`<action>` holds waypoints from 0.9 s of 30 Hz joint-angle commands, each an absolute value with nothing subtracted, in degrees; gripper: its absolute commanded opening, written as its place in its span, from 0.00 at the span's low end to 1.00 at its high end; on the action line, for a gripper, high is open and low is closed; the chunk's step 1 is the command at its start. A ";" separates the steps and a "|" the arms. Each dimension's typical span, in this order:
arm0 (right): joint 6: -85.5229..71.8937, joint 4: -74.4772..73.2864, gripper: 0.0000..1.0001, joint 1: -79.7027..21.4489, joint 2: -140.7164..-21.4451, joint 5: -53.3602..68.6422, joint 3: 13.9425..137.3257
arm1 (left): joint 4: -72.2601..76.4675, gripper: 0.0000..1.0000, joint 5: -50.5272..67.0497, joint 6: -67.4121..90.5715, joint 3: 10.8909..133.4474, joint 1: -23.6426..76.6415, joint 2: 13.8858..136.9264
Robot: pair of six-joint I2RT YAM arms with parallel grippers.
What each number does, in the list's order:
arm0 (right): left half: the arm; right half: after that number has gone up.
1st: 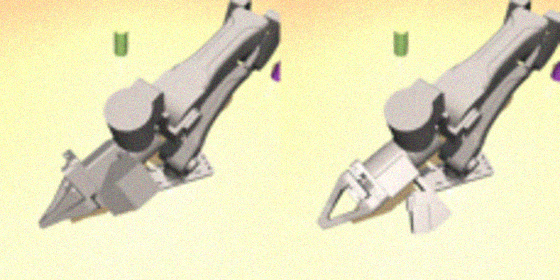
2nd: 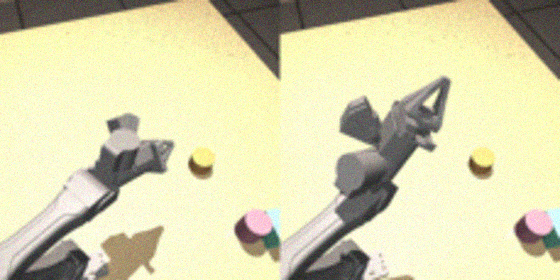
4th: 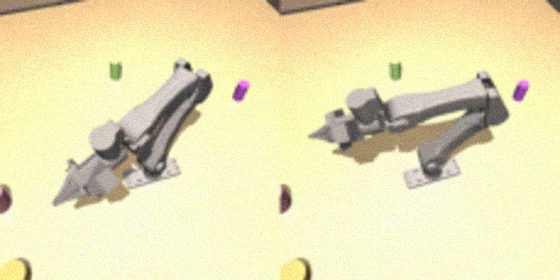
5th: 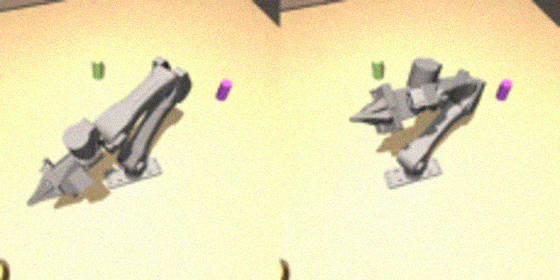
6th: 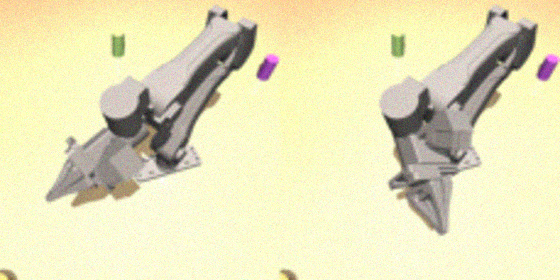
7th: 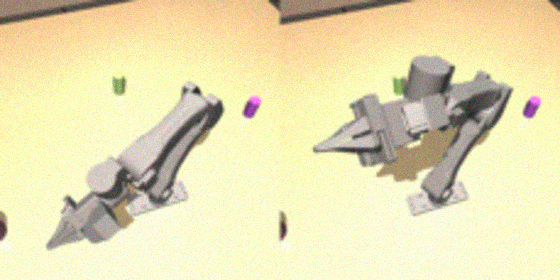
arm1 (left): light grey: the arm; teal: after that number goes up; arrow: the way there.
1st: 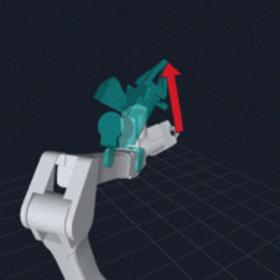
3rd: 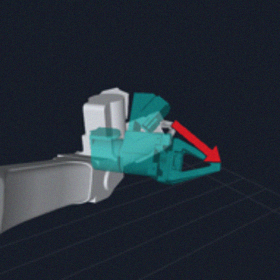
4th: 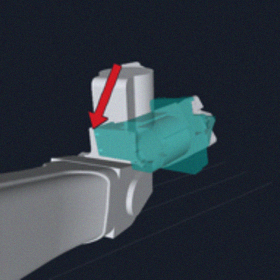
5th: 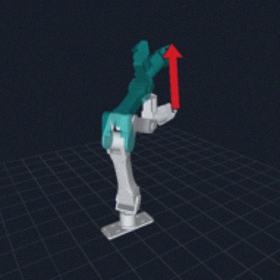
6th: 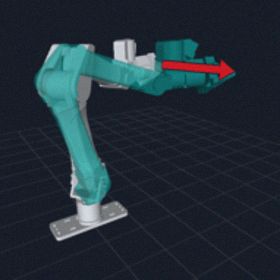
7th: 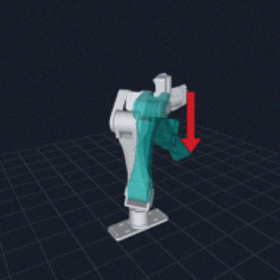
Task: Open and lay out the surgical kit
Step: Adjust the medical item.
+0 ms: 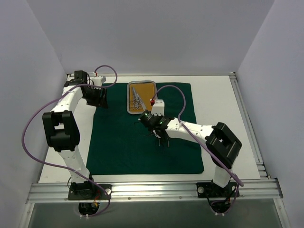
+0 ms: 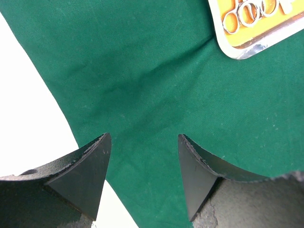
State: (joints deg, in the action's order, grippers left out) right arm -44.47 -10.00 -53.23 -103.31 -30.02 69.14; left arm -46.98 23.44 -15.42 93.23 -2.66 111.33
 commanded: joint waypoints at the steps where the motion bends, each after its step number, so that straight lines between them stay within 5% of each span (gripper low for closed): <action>1: -41.14 -12.83 0.21 -51.86 -98.71 -32.09 72.42 | -47.46 0.67 24.96 -16.35 93.43 -2.55 108.90; 5: -33.42 -8.71 0.22 -49.31 -96.86 -25.25 74.79 | -47.46 0.67 24.79 -16.35 93.34 -2.55 108.81; 12: -32.43 -6.16 0.00 -47.29 -96.77 -21.71 71.56 | -47.29 0.67 24.70 -16.35 93.25 -2.64 108.46; 27: -34.10 -8.86 0.00 -45.62 -96.94 -11.35 71.28 | -49.12 0.67 26.89 -17.14 93.87 -2.37 109.16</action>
State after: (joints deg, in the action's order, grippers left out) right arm -33.04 -4.03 -46.76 -98.76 -15.84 69.21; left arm -47.33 24.21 -15.73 93.23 -2.66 111.33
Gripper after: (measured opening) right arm 0.007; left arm 0.674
